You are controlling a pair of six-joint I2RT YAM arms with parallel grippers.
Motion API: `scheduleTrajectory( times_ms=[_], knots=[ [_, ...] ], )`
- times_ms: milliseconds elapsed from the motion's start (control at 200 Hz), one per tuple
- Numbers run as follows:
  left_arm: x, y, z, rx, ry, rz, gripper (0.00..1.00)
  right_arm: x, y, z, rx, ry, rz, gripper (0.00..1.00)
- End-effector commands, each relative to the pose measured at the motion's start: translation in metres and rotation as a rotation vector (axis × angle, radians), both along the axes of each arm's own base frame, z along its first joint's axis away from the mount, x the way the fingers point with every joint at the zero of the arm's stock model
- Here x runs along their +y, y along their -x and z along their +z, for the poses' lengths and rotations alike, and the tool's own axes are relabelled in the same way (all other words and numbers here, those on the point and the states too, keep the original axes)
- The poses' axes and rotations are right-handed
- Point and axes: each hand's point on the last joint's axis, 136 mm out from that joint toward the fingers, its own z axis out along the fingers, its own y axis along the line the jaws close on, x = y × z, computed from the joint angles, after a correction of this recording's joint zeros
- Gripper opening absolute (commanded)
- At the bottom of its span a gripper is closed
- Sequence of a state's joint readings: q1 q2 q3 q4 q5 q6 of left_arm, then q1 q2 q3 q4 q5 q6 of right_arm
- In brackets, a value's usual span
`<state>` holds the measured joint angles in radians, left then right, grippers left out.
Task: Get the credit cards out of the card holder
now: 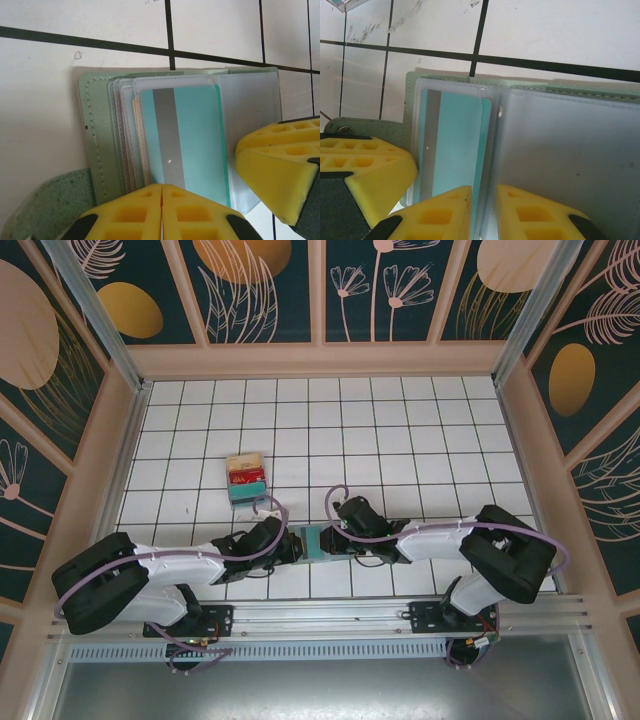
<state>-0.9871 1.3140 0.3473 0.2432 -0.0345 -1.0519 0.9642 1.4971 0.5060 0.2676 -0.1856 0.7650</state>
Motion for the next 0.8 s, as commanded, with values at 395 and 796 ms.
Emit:
scheduleTrajectory(
  times_ms=[395, 796],
  knots=[
    [0.0006, 0.0021, -0.0054, 0.023, 0.002, -0.001, 0.08, 0.0168, -0.0005, 0.0037, 0.014, -0.048, 0.026, 0.19],
    [0.0043, 0.002, -0.0041, 0.019, -0.01, 0.006, 0.06, 0.0152, -0.001, 0.0044, 0.016, -0.044, 0.018, 0.09]
  ],
)
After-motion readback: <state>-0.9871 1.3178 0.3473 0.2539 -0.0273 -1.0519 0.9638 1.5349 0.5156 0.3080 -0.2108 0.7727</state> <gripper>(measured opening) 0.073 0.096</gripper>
